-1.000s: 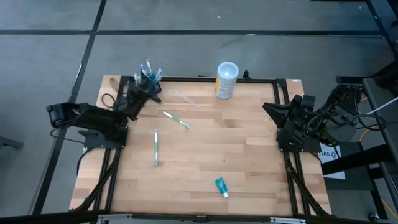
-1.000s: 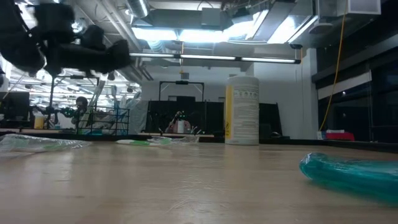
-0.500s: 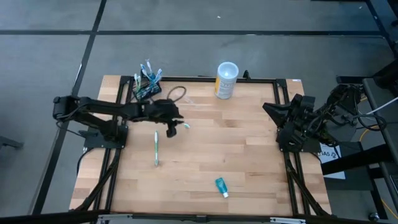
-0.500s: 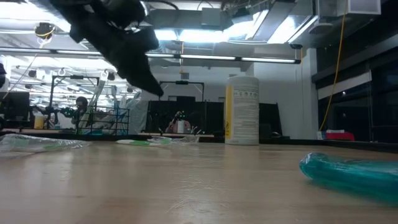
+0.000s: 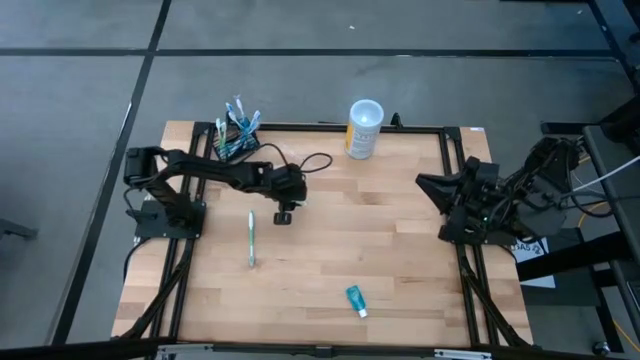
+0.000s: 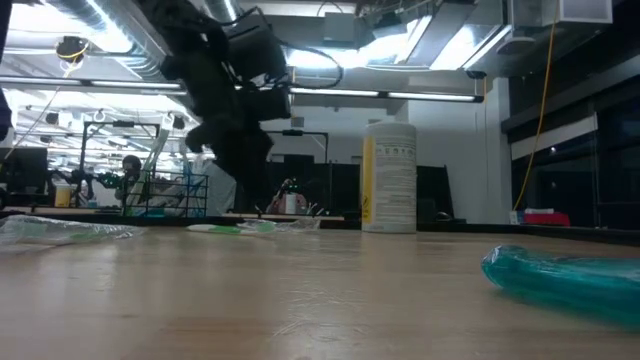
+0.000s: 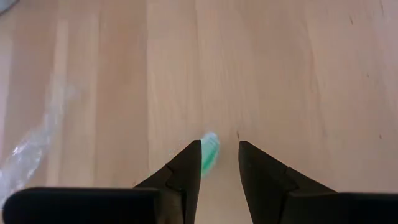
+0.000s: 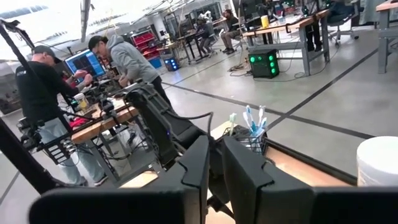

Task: Pick & Place toothbrushing station
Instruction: Put the green toothbrush into the black wire organizer

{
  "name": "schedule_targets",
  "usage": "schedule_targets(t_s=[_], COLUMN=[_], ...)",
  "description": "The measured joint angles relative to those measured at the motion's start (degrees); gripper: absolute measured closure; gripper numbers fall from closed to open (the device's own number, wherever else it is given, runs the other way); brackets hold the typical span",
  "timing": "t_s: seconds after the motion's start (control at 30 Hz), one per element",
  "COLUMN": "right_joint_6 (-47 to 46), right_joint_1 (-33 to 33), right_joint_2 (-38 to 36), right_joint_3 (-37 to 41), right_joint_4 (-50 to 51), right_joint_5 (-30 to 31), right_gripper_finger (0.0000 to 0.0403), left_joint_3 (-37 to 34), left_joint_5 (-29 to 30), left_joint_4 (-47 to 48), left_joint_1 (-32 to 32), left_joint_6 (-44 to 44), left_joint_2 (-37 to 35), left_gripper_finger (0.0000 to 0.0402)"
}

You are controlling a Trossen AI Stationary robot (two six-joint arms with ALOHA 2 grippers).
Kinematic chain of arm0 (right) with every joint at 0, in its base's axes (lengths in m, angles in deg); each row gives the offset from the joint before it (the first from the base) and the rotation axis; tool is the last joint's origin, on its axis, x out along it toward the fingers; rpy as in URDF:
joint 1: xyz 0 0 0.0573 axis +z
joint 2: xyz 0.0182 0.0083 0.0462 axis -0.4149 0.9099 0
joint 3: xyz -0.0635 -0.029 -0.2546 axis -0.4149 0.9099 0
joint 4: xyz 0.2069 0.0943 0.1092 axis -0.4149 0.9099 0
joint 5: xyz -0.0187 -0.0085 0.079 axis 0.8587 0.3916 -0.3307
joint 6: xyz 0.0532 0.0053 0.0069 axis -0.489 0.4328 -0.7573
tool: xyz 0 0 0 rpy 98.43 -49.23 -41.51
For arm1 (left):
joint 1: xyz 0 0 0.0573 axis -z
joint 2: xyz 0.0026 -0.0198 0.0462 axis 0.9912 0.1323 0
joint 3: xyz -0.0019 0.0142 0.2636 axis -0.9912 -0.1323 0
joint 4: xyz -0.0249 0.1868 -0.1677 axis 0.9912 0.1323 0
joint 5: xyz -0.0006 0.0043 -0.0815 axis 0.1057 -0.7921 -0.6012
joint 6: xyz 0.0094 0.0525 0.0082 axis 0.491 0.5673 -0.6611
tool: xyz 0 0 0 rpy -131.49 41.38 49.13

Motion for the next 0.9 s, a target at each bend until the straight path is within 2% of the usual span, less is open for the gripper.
schedule_targets(t_s=[0.2,0.63,0.9], right_joint_6=[0.23,7.64,8.85], right_joint_1=[1.39,3.99,4.02], right_joint_2=[0.39,0.36,0.39], right_joint_3=[-0.02,-0.01,-0.02], right_joint_4=[-1.2,-7.65,-9.37], right_joint_5=[-0.14,1.99,1.66], right_gripper_finger=[0.0353,0.0353,0.0353], left_joint_3=[0.6,0.6,0.6], left_joint_5=[-2.12,1.22,3.7], left_joint_4=[1.28,-2.27,-4.35], left_joint_1=[0.0,0.1,-0.88], left_joint_6=[1.52,0.77,-1.59], left_joint_2=[3.22,6.8,6.86], left_gripper_finger=[0.03,0.0301,0.0342])
